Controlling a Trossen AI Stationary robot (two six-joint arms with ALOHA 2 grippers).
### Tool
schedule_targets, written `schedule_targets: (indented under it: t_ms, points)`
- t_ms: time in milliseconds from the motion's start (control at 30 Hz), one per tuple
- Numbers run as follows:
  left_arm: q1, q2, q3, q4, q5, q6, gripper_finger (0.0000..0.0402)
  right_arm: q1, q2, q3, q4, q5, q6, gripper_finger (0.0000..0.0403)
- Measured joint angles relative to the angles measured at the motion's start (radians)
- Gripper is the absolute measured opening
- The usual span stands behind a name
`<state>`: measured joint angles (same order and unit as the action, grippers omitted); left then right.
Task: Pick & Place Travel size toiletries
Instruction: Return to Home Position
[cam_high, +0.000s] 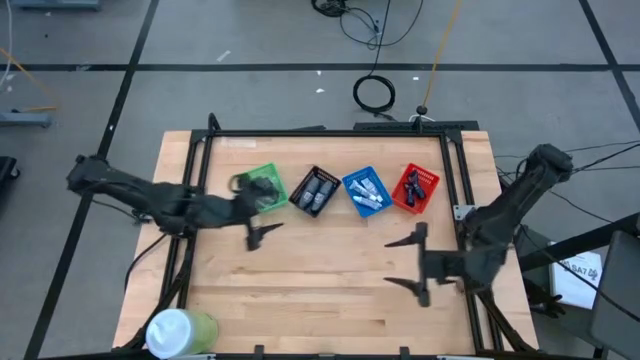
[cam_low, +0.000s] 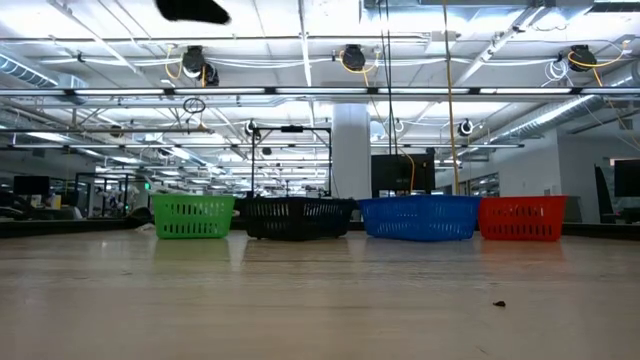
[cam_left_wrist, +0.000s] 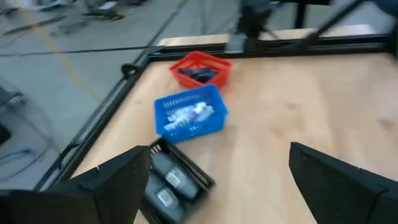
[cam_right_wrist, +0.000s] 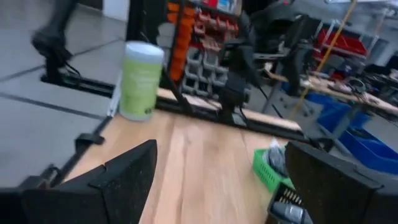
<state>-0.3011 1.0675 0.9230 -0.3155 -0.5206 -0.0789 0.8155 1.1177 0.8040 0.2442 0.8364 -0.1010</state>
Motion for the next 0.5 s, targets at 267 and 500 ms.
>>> schedule_targets:
  t_ms: [267,500]
  points:
    - [-0.135,-0.197,-0.061,-0.158,0.022,-0.140,0.0374,0.071,-0.205,0.000,-0.321,-0.002,0.117,0.0340]
    - [-0.152,-0.317,-0.385,0.245,0.023,-0.023,0.0374,0.055,-0.267,-0.098,-0.355,-0.122,0.297,0.0338]
